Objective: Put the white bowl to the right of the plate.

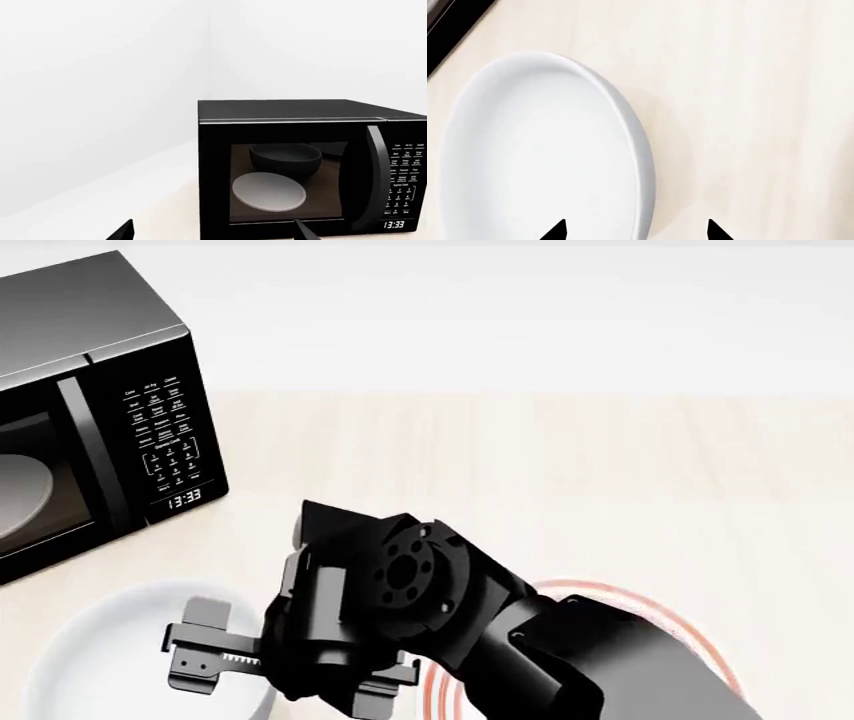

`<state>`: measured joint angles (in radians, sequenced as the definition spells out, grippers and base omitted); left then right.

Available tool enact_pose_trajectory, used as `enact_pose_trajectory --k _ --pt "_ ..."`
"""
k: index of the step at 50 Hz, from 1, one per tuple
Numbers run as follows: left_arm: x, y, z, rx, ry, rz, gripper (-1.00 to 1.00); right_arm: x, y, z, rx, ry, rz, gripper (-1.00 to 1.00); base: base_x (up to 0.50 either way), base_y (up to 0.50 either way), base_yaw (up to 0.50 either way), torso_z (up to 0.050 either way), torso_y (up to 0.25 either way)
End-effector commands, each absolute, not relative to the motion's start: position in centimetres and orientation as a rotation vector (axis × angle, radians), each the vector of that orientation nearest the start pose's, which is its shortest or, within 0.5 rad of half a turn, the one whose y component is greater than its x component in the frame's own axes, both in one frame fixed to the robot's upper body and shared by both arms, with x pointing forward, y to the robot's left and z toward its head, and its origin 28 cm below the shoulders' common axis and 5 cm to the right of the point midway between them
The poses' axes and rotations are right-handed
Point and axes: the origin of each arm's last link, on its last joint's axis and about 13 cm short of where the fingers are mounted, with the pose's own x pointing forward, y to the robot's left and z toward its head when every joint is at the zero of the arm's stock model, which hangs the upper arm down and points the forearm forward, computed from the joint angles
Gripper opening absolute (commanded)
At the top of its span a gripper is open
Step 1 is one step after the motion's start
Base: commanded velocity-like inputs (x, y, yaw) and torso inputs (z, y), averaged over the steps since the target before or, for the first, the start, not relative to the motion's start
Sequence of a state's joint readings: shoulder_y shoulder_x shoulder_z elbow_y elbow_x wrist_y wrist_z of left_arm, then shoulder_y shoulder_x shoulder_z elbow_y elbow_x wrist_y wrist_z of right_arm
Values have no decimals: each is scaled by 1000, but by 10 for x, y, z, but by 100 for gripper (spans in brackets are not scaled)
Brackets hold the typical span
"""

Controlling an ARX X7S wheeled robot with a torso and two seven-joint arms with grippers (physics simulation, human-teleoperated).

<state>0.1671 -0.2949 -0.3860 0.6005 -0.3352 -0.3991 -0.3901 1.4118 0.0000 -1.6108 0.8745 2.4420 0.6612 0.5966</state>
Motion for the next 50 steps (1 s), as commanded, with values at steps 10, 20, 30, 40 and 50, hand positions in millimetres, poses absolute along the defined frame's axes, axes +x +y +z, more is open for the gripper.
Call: enact_pose_trajectory --k 10,20,30,40,50 --pt "160 312 109 29 -129 565 100 339 40 171 293 1171 351 100 0 0 0 0 0" --pt "159 313 109 26 -131 566 100 339 40 168 275 1156 344 100 0 0 0 0 0" --pt "158 312 109 27 -134 564 100 338 42 170 258 1133 350 -100 0 0 0 0 0" --pt "156 311 110 25 -140 561 100 340 43 175 255 1093 368 -100 0 0 0 0 1" --pt "156 311 110 25 -138 560 100 343 48 198 212 1016 315 -100 0 0 0 0 0"
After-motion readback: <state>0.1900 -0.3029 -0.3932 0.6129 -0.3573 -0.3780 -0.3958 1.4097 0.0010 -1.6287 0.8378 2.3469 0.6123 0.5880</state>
